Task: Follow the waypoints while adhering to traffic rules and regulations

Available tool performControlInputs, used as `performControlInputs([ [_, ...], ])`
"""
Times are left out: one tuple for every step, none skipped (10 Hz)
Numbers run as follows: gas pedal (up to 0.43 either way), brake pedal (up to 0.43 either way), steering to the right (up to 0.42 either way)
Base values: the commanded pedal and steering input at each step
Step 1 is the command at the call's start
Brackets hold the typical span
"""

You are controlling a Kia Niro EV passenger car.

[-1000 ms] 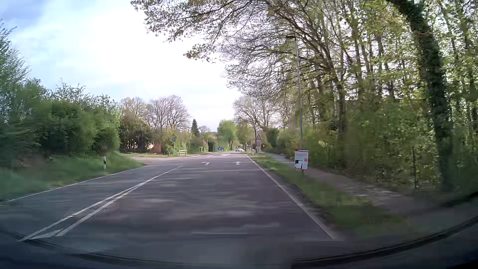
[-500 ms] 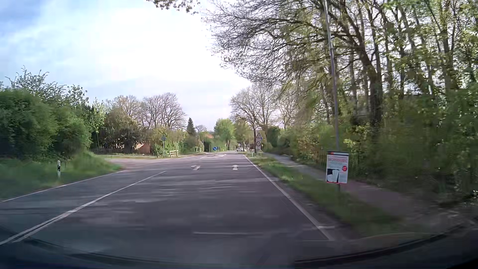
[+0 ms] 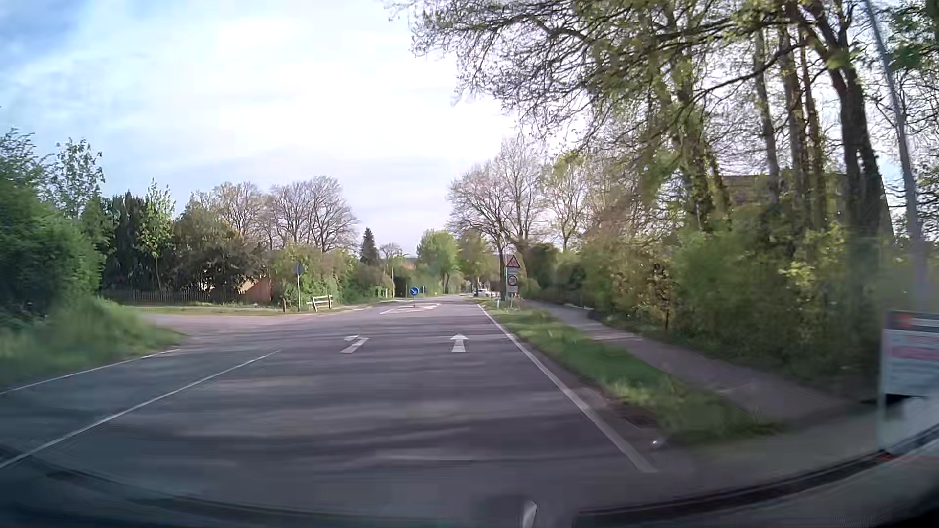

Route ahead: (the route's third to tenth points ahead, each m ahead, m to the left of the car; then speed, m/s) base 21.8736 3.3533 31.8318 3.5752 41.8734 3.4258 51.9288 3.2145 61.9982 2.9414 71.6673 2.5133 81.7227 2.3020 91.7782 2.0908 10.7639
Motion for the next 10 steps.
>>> performControlInputs([
  [0.039,0.000,-0.006],
  [0.039,0.000,-0.007],
  [0.039,0.000,-0.007],
  [0.039,0.000,-0.007],
  [0.039,0.000,-0.007],
  [0.039,0.000,-0.007],
  [0.039,0.000,-0.007],
  [0.039,0.000,-0.007],
  [0.028,0.000,-0.007],
  [0.008,0.000,-0.007],
])
